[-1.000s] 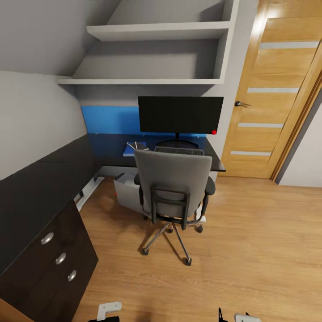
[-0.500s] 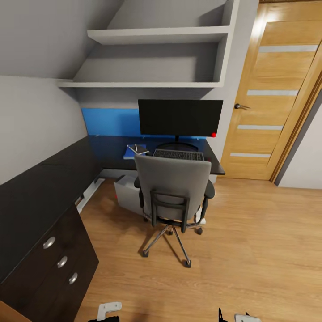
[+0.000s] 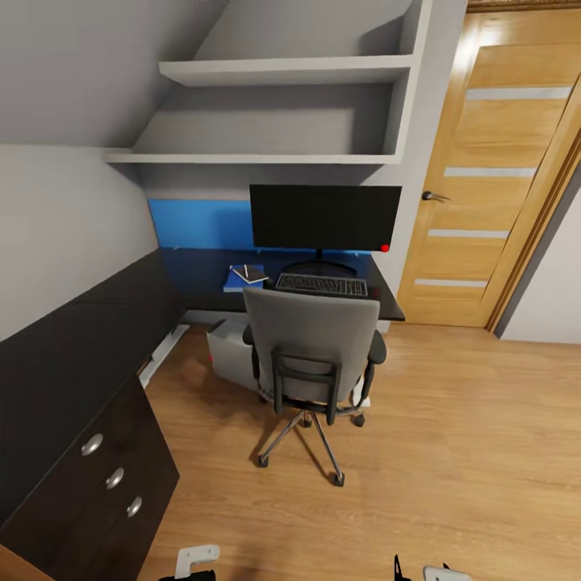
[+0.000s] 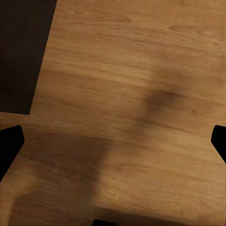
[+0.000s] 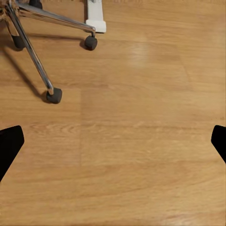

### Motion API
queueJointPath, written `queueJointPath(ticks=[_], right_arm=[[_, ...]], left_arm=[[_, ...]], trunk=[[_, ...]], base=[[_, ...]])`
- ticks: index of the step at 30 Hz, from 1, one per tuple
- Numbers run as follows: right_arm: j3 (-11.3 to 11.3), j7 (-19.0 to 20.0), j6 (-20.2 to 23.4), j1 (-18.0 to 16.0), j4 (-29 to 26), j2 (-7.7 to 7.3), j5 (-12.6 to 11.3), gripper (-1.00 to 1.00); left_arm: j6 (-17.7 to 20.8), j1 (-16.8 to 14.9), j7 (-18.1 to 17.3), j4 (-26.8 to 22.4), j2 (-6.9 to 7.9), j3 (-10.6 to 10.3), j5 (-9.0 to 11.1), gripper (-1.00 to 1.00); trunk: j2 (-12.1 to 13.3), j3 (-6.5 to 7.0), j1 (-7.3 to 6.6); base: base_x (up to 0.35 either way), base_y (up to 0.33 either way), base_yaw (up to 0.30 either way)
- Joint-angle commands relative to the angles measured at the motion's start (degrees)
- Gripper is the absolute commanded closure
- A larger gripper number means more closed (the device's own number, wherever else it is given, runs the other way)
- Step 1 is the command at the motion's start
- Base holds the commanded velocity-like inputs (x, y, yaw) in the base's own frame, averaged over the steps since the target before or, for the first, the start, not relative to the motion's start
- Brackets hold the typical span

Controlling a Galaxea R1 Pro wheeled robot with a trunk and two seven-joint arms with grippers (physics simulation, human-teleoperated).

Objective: In the bedroom, organize the workspace by keeping the computer under the desk, ensuring the monitor is on the desk, placing the keyboard on the desk next to the monitor, placing the mouse on the desk next to the keyboard, moving the folder from the swivel chair onto the desk next to the mouse, stacking the notebook on top of the folder with the pen on top of the notebook, and positioning the swivel chair next to the desk.

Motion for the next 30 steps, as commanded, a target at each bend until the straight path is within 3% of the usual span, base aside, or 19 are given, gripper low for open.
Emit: queueJointPath(ticks=[1,10,26,30], right_arm=[[0.5,-0.3,-0.2,-0.1,0.1,0.02,-0.1,-1.0],[0.5,-0.3,-0.2,-0.1,0.1,0.02,-0.1,-1.0],[0.5,-0.3,-0.2,0.0,0.1,0.02,-0.1,-1.0],[0.5,-0.3,-0.2,0.0,0.1,0.02,-0.1,-1.0]], left_arm=[[-0.2,0.0,0.2,0.0,-0.02,-0.5,0.5,-1.0],[-0.4,0.0,0.3,0.0,-0.09,-0.5,0.5,-1.0],[-0.5,0.0,0.3,0.0,-0.2,-0.6,0.5,-1.0],[-0.5,0.0,0.3,0.0,-0.24,-0.6,0.5,-1.0]], trunk=[[0.4,0.13,-0.23],[4.0,1.75,-2.21],[4.0,1.75,-2.21],[5.6,2.47,-3.09]], base=[[0.0,0.0,0.0],[0.0,0.0,0.0],[0.0,0.0,0.0],[0.0,0.0,0.0]])
